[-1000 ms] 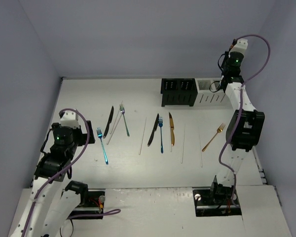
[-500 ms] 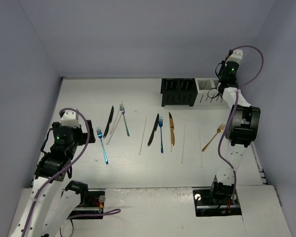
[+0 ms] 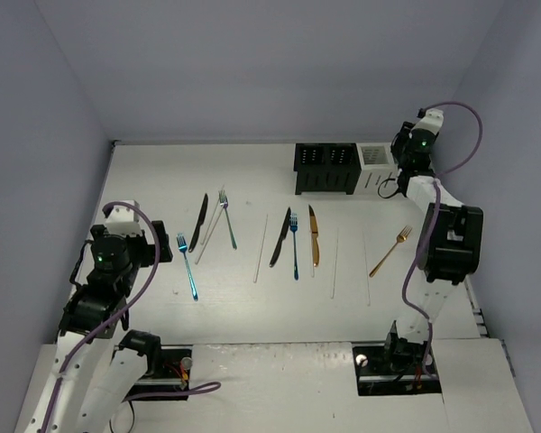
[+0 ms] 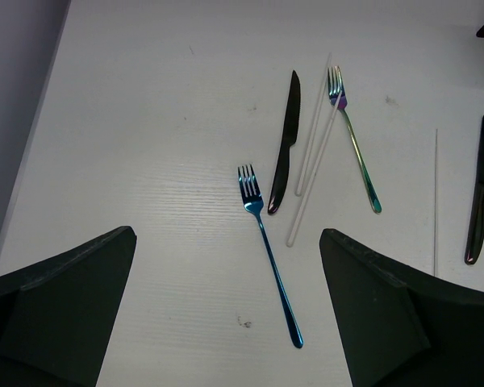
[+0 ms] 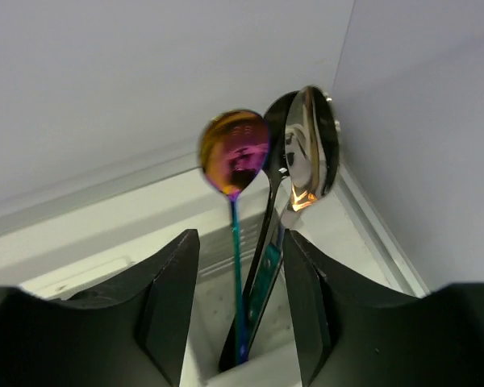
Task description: Sort the eating utensils into containers
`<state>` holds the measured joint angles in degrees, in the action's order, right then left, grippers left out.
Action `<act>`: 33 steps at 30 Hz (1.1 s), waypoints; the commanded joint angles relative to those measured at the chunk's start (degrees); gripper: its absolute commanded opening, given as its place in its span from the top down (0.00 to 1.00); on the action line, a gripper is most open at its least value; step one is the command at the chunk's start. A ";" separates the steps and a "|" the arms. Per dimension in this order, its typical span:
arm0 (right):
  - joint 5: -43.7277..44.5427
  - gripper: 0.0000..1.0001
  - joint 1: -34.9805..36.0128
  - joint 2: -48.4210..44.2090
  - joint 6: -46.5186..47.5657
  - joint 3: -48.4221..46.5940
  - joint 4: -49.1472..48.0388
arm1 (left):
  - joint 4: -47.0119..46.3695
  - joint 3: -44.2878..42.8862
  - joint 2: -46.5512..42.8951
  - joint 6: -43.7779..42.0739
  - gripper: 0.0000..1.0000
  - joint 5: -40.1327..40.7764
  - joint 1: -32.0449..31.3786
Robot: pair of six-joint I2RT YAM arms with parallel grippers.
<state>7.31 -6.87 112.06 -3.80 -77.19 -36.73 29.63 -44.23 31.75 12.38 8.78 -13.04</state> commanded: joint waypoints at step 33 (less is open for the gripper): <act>2.27 0.50 2.48 -17.05 -26.17 19.27 50.44 | -1.85 -0.51 -2.39 0.89 0.03 -1.57 -0.23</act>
<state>9.63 -4.10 94.44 -28.93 -58.80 12.16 30.61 -44.18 29.12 12.49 7.57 -13.06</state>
